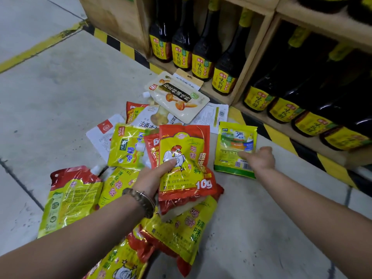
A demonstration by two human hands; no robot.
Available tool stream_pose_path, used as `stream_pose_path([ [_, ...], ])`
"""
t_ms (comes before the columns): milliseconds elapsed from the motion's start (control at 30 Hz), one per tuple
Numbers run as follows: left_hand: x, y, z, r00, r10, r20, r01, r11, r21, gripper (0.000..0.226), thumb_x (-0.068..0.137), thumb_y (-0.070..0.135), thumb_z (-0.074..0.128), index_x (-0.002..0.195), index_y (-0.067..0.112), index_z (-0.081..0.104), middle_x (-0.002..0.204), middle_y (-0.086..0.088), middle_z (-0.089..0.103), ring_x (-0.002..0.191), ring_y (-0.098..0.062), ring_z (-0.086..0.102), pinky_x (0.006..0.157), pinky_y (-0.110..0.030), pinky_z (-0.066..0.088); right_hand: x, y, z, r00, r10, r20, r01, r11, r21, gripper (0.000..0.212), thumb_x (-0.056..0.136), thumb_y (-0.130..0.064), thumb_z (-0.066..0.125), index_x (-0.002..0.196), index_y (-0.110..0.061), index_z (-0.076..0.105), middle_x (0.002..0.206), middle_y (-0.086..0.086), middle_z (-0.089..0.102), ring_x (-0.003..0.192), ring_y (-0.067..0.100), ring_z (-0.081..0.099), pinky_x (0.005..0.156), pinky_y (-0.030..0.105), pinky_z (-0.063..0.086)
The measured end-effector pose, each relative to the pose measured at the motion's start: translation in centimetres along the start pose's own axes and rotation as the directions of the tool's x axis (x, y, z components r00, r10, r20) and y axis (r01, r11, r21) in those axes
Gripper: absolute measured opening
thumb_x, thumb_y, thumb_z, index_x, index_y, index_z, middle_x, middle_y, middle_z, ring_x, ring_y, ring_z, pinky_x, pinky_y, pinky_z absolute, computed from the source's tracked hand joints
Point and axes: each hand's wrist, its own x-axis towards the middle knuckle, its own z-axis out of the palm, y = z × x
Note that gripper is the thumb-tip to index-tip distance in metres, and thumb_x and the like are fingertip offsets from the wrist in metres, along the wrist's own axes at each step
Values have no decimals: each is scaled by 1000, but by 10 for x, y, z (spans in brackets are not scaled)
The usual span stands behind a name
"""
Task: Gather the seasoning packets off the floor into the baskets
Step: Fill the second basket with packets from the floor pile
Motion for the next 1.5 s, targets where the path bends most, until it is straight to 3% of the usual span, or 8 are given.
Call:
stream_pose_path([
  [200,14,-3,10,1000,-15,-9,16,999,49,53,46,31,78,92,5,70,87,-18,72,82,-37,68,81,-54,53,13,-9,5,991,-97,86,99,995,-14,23,75,-14,74,96,-4,70,98,19,68,95,33,64,72,31,44],
  [367,-4,15,25,999,-14,30,9,987,160,45,58,23,78,98,5,68,84,-13,73,75,-30,70,74,-44,56,-32,2,-27,990,-118,79,75,908,413,17,77,0,68,91,-9,63,94,15,65,84,26,63,69,34,50],
  [600,-131,81,77,981,-48,191,-35,913,407,10,79,17,68,85,9,68,65,1,72,58,-14,68,58,-24,54,-156,19,-191,993,-37,116,-36,820,571,38,69,-3,75,105,-2,62,99,11,70,86,24,67,82,39,53],
  [867,-341,136,210,891,-252,377,88,912,402,26,69,6,69,94,2,66,75,-5,73,66,-18,70,58,-29,58,-310,62,-416,981,189,37,-152,644,749,35,77,15,62,101,-10,60,94,3,71,85,16,67,76,32,53],
  [1133,-459,54,393,764,-319,561,50,896,441,49,54,0,77,102,8,70,93,-14,73,82,-34,70,67,-46,57,-348,188,-585,935,332,-127,-45,466,884,50,52,-32,86,99,-25,68,99,1,72,87,19,69,75,34,57],
  [1200,-475,25,439,740,-256,622,-43,905,423,60,59,0,77,116,16,65,107,-13,70,97,-34,67,82,-51,54,-336,226,-606,902,406,-145,-62,455,888,35,64,-17,79,96,-24,66,89,-2,74,77,16,70,65,32,57],
  [1367,-479,-64,543,772,-172,612,-249,805,539,40,63,4,82,97,23,72,73,15,70,66,0,66,67,-15,54,-269,315,-637,852,507,-131,-171,506,845,34,84,12,55,93,-21,57,75,-7,69,62,9,66,50,22,51],
  [1500,-446,-114,603,836,-124,535,-375,583,721,24,87,31,65,104,15,66,83,6,60,74,-7,54,54,-11,35,-206,359,-629,845,512,-155,-203,574,793,28,78,3,59,88,-23,56,93,5,65,84,21,62,74,35,51],
])
